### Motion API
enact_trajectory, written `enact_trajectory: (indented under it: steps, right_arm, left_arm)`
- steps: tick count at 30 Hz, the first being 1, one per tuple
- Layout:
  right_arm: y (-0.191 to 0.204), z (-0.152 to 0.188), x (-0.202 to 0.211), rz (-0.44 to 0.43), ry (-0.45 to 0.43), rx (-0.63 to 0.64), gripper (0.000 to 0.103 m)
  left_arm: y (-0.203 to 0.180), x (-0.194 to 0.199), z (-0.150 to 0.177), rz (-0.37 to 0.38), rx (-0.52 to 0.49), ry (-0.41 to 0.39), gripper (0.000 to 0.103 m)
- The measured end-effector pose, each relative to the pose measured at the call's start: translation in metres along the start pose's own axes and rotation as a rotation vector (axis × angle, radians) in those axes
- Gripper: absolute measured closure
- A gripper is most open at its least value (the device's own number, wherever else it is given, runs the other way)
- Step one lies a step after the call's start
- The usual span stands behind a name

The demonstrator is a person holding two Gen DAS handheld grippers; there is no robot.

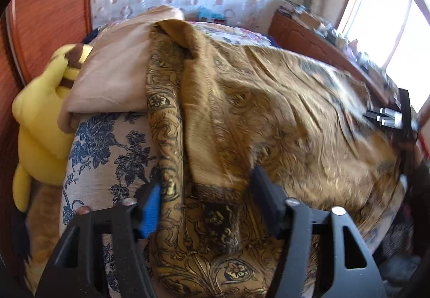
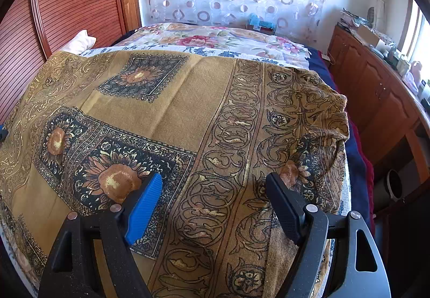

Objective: Fold small clothes
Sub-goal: 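Fold the gripped edges over the garment and open both grippers, then grasp the gold garment edge with the left gripper and lift it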

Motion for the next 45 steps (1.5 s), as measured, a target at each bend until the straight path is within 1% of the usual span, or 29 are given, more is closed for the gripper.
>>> enact_trajectory:
  steps: [2,3,4,5,7,11,14,17,20,23,26,29,33,35,37,38,40,42,43,45]
  right_arm:
    - [0.000,0.000,0.000,0.000,0.000,0.000,0.022]
    - [0.000,0.000,0.000,0.000,0.000,0.000,0.022]
    - [0.000,0.000,0.000,0.000,0.000,0.000,0.022]
    - [0.000,0.000,0.000,0.000,0.000,0.000,0.022]
    - [0.000,0.000,0.000,0.001,0.000,0.000,0.022]
    - [0.000,0.000,0.000,0.001,0.000,0.000,0.022]
    - [0.001,0.001,-0.001,-0.003,0.000,-0.001,0.022]
    - [-0.001,0.003,0.007,-0.015,-0.010,-0.012,0.022]
    - [-0.010,0.008,0.026,-0.040,-0.045,-0.060,0.022]
    - [-0.023,0.016,0.047,-0.008,-0.070,-0.087,0.022]
    - [-0.033,0.027,0.071,-0.003,-0.105,-0.110,0.022]
    - [-0.042,0.040,0.090,-0.007,-0.127,-0.137,0.022]
    - [-0.050,0.060,0.108,0.027,-0.145,-0.166,0.022]
    - [-0.051,0.066,0.116,0.028,-0.162,-0.186,0.022]
    - [-0.053,0.072,0.122,0.012,-0.175,-0.213,0.022]
    - [-0.054,0.075,0.123,0.006,-0.178,-0.222,0.022]
    - [-0.054,0.081,0.123,0.002,-0.177,-0.231,0.022]
    - [-0.057,0.083,0.121,0.002,-0.175,-0.233,0.022]
    - [-0.056,0.084,0.119,-0.001,-0.173,-0.232,0.022]
    - [-0.055,0.085,0.121,-0.004,-0.171,-0.231,0.022]
  left_arm:
    - [-0.006,0.000,0.001,-0.006,-0.036,0.001,0.070]
    - [-0.006,0.000,0.000,-0.009,-0.037,0.002,0.084]
    - [-0.008,0.001,-0.001,0.000,-0.039,0.001,0.090]
    - [-0.010,0.002,-0.003,0.007,-0.039,-0.001,0.093]
    - [-0.016,0.004,-0.008,0.010,-0.056,-0.009,0.094]
    - [-0.038,0.018,-0.025,0.065,-0.082,-0.059,0.095]
    - [-0.060,0.032,-0.047,0.100,-0.111,-0.108,0.095]
    - [-0.087,0.045,-0.074,0.134,-0.154,-0.158,0.095]
    - [-0.125,0.052,-0.103,0.202,-0.202,-0.188,0.095]
    - [-0.165,0.051,-0.123,0.245,-0.270,-0.199,0.096]
    - [-0.218,0.043,-0.140,0.296,-0.347,-0.200,0.096]
    - [-0.260,0.035,-0.149,0.339,-0.400,-0.191,0.096]
    - [-0.322,0.024,-0.160,0.416,-0.474,-0.178,0.096]
    - [-0.346,0.020,-0.166,0.445,-0.489,-0.172,0.096]
    - [-0.362,0.013,-0.171,0.460,-0.494,-0.158,0.095]
    - [-0.368,0.010,-0.171,0.459,-0.502,-0.146,0.095]
    - [-0.374,0.002,-0.170,0.433,-0.526,-0.126,0.090]
    - [-0.377,0.004,-0.166,0.454,-0.537,-0.134,0.068]
    - [-0.375,0.007,-0.164,0.460,-0.535,-0.139,0.061]
    - [-0.375,0.007,-0.163,0.447,-0.534,-0.149,0.043]
Point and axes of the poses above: each gripper's, at about its wrist camera, not at the fingertips, and x roughly against the way its jaws point, y to its left, z to its underside, the point moved 9 cm from there along -x, roughly the way its jaws point, and after that the axes turned 4 degrees about -x, right-handed, at the moved point
